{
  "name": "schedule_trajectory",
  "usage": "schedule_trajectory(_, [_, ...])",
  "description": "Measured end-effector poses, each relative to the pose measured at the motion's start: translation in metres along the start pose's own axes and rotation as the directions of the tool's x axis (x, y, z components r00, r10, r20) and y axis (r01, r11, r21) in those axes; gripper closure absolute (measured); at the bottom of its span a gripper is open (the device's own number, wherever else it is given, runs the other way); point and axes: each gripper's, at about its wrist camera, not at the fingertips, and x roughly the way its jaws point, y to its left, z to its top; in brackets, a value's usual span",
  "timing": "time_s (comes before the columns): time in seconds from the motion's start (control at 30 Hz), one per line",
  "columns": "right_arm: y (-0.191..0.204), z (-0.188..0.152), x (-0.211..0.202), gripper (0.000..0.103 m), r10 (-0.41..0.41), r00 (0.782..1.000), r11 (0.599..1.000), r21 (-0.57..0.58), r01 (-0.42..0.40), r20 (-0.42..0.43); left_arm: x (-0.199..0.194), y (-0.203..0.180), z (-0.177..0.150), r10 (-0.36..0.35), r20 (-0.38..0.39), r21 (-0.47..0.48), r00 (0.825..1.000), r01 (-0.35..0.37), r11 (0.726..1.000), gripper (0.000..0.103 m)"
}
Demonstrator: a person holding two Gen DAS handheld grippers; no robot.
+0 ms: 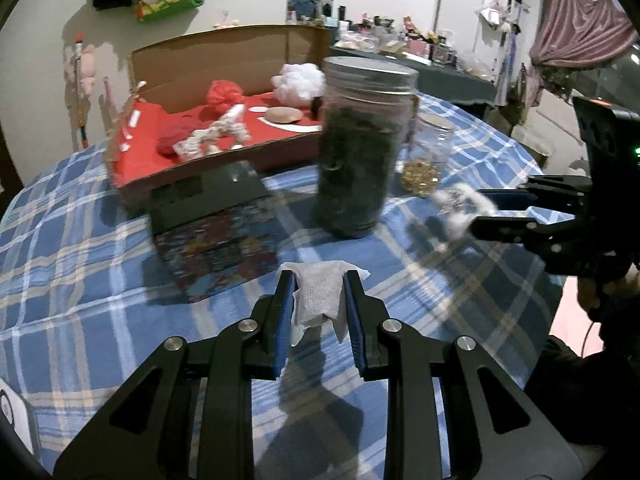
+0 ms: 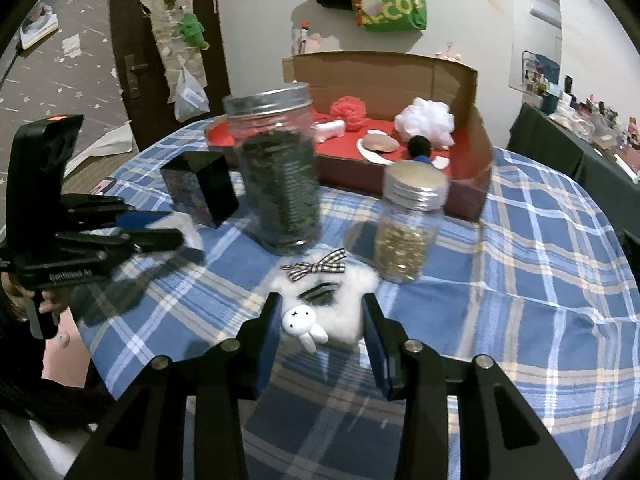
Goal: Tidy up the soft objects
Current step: 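Carry the white cloth in the left tool and bunny plush in the right tool into the box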
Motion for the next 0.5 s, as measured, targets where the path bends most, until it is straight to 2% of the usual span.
schedule_trajectory(0.23, [-0.027, -0.005, -0.010, 0.061, -0.069, 0.998, 0.996, 0.048, 0.069, -0.003, -0.016, 0.030, -0.005, 0.080, -0.003, -0.042, 0.997, -0.080, 0.996, 0.080])
schedule_trajectory(0.5, [-0.062, -0.001, -0.014, 0.061, -0.136, 0.991, 0.984, 0.119, 0.135, -0.003, -0.025, 0.077, -0.008, 0.169, -0.009, -0.111, 0.986, -0.169, 0.979, 0.080])
